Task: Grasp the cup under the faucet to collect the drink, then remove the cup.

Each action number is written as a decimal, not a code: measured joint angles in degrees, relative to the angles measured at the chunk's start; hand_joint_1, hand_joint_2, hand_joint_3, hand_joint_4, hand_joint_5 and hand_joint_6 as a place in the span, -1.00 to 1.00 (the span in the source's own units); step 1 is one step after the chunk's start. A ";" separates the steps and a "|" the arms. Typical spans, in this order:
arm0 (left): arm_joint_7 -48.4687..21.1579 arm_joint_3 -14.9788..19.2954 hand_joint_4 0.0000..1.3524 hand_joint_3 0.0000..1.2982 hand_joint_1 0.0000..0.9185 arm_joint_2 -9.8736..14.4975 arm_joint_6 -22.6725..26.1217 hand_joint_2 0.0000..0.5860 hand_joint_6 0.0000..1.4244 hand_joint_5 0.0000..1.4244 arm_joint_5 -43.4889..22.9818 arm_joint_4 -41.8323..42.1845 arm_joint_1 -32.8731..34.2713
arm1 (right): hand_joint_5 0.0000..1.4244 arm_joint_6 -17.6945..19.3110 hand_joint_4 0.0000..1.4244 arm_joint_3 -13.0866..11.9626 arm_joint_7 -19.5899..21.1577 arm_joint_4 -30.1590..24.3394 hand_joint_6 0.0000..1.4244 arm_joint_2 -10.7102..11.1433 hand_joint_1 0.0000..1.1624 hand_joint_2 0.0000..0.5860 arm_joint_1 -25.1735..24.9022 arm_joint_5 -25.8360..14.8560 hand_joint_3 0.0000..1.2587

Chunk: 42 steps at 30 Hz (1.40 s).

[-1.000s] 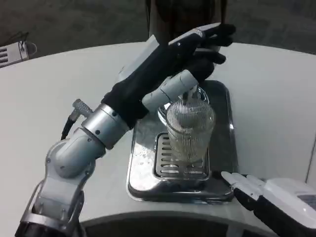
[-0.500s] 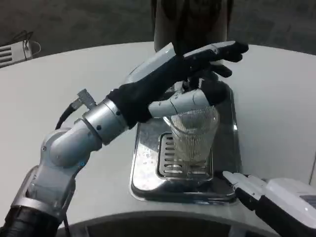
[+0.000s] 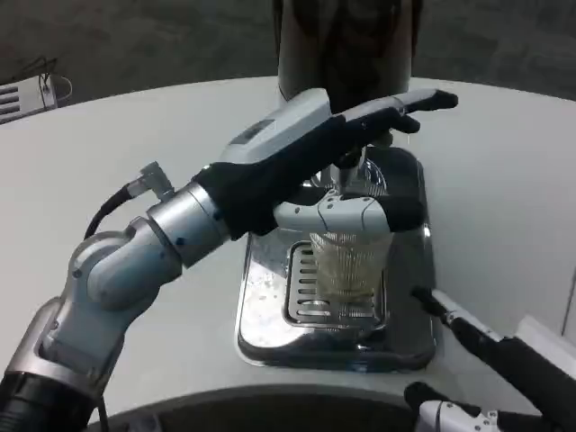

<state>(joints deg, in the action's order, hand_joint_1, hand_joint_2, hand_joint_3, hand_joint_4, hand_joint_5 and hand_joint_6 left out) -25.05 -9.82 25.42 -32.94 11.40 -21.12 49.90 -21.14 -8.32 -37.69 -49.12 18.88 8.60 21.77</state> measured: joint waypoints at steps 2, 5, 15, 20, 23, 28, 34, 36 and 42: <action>0.31 0.03 -0.93 -0.82 -1.00 0.05 -0.32 -0.84 -0.64 -0.79 -0.02 -0.22 -0.14 | -1.00 0.77 -1.00 -0.62 3.08 2.82 -1.00 -1.10 0.10 -0.10 -0.14 -2.35 -1.00; 0.84 0.09 -0.93 -0.83 -1.00 0.16 -0.57 -0.84 -0.64 -0.79 -0.04 -0.32 -0.37 | -1.00 3.71 -1.00 -0.02 8.25 7.15 -1.00 -2.79 0.13 -0.14 -1.25 -3.92 -1.00; 1.20 0.30 -0.93 -0.84 -1.00 0.33 -0.84 -0.86 -0.64 -0.79 -0.11 -0.08 -0.82 | -1.00 10.82 -1.00 7.18 20.91 18.13 -1.00 -5.71 0.26 -0.26 -8.53 -3.07 -1.00; 1.19 0.75 -0.92 -0.83 -1.00 0.60 -0.53 -0.86 -0.64 -0.78 -0.12 0.67 -1.36 | -1.00 10.92 -1.00 9.34 24.67 21.91 -1.00 -6.99 0.31 -0.28 -12.74 -2.52 -1.00; 1.19 1.08 -0.92 -0.82 -1.00 0.80 -0.04 -0.86 -0.64 -0.78 -0.47 1.54 -1.99 | -1.00 10.84 -1.00 10.63 26.45 24.57 -1.00 -7.46 0.31 -0.28 -15.92 -1.94 -1.00; 1.15 1.65 -0.92 -0.82 -1.00 1.22 0.96 -0.86 -0.64 -0.77 -0.74 2.99 -2.46 | -1.00 10.58 -1.00 12.22 28.62 28.95 -1.00 -8.73 0.32 -0.29 -20.71 -1.60 -1.00; 0.88 2.04 -0.91 -0.82 -1.00 1.81 2.14 -0.87 -0.64 -0.77 -0.89 4.88 -3.20 | -1.00 9.97 -1.00 13.40 30.24 33.12 -1.00 -9.47 0.33 -0.30 -23.86 -1.33 -1.00; 0.84 2.14 -0.91 -0.82 -1.00 2.10 2.39 -0.87 -0.64 -0.77 -0.95 5.49 -3.56 | -1.00 9.86 -1.00 13.68 30.98 33.88 -1.00 -9.61 0.33 -0.30 -24.29 -1.30 -1.00; 0.57 2.49 -0.91 -0.82 -1.00 3.11 3.26 -0.88 -0.64 -0.77 -1.35 6.84 -4.31 | -1.00 9.76 -1.00 14.10 32.13 36.38 -1.00 -10.02 0.35 -0.30 -26.08 -1.38 -1.00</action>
<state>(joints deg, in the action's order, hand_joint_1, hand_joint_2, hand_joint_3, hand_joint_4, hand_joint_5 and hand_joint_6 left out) -24.49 -7.33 28.53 -29.68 10.05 -14.27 45.60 -11.38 5.78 -5.56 -12.73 8.86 -17.48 20.39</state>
